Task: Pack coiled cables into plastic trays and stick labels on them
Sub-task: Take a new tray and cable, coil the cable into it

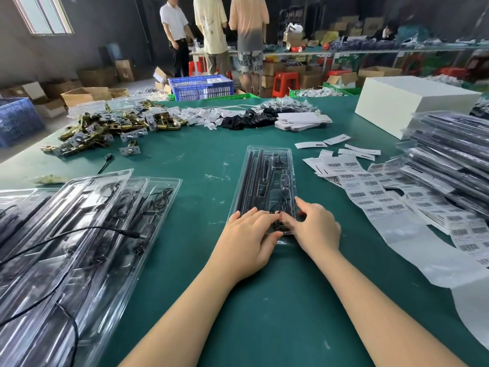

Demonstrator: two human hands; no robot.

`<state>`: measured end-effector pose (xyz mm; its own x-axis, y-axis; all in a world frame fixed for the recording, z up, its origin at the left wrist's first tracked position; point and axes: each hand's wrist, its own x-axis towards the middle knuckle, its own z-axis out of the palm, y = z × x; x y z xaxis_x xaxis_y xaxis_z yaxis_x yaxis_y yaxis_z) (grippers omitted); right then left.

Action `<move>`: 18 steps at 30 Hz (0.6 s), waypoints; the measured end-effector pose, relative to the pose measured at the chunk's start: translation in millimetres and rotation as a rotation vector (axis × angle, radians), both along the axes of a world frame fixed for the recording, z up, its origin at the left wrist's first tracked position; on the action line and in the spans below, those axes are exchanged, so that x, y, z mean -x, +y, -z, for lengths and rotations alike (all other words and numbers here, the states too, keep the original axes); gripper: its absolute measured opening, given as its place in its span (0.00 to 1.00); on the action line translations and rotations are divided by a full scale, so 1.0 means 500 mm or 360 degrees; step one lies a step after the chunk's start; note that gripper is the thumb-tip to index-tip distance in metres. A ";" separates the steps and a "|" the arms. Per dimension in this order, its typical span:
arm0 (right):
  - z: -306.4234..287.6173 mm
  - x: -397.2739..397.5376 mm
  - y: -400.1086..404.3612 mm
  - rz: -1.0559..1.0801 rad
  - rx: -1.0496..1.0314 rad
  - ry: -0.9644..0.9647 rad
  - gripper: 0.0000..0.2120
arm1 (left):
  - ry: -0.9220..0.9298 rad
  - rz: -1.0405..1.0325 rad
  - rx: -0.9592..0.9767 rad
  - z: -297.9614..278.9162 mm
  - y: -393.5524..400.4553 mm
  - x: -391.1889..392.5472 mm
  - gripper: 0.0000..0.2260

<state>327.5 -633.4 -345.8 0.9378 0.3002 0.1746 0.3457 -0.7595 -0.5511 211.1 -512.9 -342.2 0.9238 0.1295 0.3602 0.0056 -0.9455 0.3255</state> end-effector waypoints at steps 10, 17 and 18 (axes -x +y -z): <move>-0.004 -0.009 0.001 -0.0001 0.0103 0.0025 0.30 | -0.0045 0.0000 0.0002 -0.002 -0.002 0.003 0.17; 0.000 -0.011 -0.001 -0.0051 0.0142 0.0027 0.27 | 0.0016 -0.0016 0.0012 -0.001 -0.001 0.001 0.18; 0.000 -0.010 -0.001 -0.0068 0.0163 0.0023 0.26 | 0.0018 -0.0019 0.0010 0.000 0.000 0.000 0.18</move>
<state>332.5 -634.0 -345.7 0.9259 0.3556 0.1276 0.3716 -0.7969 -0.4763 211.1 -513.1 -342.1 0.9262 0.1430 0.3487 0.0208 -0.9432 0.3315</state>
